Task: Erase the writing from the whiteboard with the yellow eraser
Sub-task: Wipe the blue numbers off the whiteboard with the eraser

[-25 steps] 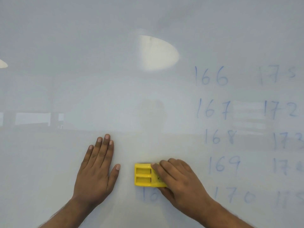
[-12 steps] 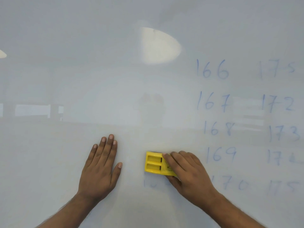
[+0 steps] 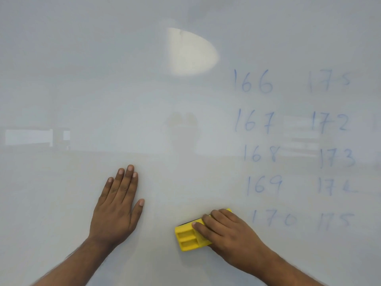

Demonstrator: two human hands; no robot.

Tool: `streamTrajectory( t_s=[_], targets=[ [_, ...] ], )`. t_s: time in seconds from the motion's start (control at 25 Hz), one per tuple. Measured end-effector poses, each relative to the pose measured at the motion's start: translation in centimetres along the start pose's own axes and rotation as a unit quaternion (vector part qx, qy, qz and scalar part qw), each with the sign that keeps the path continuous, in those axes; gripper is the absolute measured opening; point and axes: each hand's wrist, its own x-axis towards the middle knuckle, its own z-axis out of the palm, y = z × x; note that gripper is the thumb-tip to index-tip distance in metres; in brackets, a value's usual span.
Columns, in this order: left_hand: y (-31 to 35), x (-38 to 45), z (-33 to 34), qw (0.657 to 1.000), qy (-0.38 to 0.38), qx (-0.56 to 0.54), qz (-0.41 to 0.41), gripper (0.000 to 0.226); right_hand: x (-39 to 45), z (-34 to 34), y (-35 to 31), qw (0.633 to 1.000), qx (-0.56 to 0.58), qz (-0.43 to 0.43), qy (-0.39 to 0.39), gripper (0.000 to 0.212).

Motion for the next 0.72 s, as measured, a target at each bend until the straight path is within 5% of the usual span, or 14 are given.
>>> streamTrajectory(
  t_s=[0.16,0.36,0.72],
  targets=[
    [0.2,0.0,-0.3,1.0,-0.011,-0.001,-0.009,0.067,-0.8,-1.6,2.2,1.0,-0.015,-0.014,-0.021,0.037],
    [0.6,-0.2,-1.3,0.999,-0.033,-0.004,-0.014,0.071,0.9,-6.7,7.0,0.97,0.034,0.216,0.107,0.047],
    [5.6,9.0,-4.7,0.997,0.018,-0.053,0.05,0.069,0.5,-11.7,12.5,0.947,0.026,0.303,0.107,0.057]
  ],
)
